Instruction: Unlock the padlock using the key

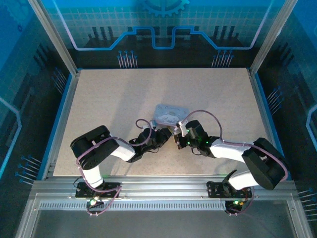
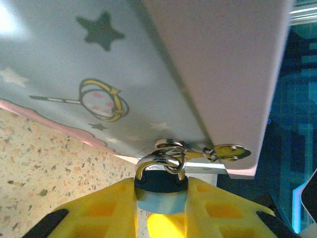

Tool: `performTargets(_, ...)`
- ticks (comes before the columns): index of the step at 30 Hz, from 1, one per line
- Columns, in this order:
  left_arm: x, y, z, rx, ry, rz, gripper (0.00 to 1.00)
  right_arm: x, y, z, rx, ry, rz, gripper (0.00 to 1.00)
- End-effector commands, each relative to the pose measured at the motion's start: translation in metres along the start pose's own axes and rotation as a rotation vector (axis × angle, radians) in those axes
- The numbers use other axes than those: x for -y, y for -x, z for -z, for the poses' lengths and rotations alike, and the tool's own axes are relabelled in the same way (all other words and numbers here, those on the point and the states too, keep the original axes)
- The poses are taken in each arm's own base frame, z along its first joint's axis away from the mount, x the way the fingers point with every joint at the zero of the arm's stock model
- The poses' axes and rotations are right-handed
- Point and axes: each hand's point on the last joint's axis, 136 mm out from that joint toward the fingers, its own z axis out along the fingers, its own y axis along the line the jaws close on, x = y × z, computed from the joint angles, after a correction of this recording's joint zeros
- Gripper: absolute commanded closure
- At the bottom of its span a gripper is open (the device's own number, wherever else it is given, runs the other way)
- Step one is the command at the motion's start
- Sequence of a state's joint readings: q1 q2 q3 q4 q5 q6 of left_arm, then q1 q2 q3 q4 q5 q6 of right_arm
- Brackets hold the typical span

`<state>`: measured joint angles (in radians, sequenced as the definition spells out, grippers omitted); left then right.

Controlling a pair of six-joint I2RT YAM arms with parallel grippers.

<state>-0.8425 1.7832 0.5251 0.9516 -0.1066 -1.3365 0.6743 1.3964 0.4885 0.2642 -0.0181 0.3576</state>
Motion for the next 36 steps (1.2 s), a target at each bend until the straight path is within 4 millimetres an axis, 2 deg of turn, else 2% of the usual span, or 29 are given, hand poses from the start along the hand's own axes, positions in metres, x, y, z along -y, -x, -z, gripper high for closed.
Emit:
performTargets(1,0.006,-0.031,0.004,-0.12,-0.046,-0.013,0.7,-0.033,0.047,0.011,0.106,0.093,-0.016,1.0)
performTargets(9,0.0,-0.021,0.016,-0.081,-0.048,0.012,0.57,-0.026,0.028,0.008,-0.006,0.051,-0.09,1.0)
performTargets(19,-0.011,0.001,0.042,0.012,-0.05,0.055,0.43,-0.034,0.016,0.001,-0.071,0.103,-0.182,1.0)
performTargets(25,-0.012,0.01,0.053,0.064,-0.084,0.085,0.41,-0.038,0.011,-0.001,-0.091,0.126,-0.242,1.0)
performTargets(30,-0.011,0.01,0.051,0.063,-0.111,0.118,0.41,-0.043,0.008,-0.001,-0.104,0.152,-0.313,1.0)
performTargets(36,-0.015,0.007,0.046,0.052,-0.129,0.163,0.46,-0.047,0.009,0.0,-0.093,0.179,-0.376,1.0)
